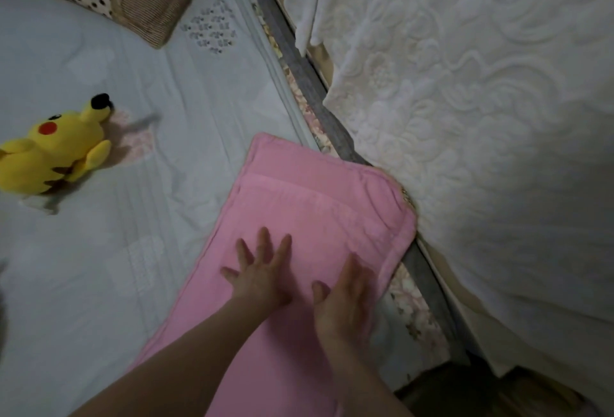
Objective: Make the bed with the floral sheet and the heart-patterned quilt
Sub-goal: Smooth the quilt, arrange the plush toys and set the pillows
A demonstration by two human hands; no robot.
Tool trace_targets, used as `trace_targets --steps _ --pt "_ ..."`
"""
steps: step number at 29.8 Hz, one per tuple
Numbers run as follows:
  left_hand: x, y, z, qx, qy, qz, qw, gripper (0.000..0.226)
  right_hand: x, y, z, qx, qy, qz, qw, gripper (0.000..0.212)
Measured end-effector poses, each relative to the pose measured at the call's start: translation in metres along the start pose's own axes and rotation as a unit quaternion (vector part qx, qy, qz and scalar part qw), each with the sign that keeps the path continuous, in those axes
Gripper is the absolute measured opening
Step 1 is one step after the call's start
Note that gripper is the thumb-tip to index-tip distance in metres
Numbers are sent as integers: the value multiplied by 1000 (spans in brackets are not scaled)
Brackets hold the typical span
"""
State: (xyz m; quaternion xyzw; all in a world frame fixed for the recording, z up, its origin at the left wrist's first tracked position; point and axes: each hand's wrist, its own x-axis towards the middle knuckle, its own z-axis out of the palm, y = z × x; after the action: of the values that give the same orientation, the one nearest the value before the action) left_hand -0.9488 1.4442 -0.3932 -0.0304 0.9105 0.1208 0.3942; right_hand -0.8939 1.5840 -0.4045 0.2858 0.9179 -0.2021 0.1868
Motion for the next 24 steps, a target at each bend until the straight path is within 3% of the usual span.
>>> trace_targets --steps 3,5,8,12,15,24 --pt "8 -8 3 -47 21 -88 995 133 6 18 18 41 -34 87 995 111" --pt "14 -19 10 -56 32 -100 993 135 11 24 26 74 -66 100 990 118" --pt "28 -39 20 -42 80 -62 994 122 17 16 33 81 -66 92 990 107" --pt "38 -53 12 -46 114 7 992 83 10 -7 34 44 12 71 996 77" --pt "20 -59 3 -36 125 24 991 65 -19 -14 27 66 54 28 996 71" --pt "-101 -112 -68 -60 182 21 981 63 -117 -84 -47 57 109 -95 988 70"
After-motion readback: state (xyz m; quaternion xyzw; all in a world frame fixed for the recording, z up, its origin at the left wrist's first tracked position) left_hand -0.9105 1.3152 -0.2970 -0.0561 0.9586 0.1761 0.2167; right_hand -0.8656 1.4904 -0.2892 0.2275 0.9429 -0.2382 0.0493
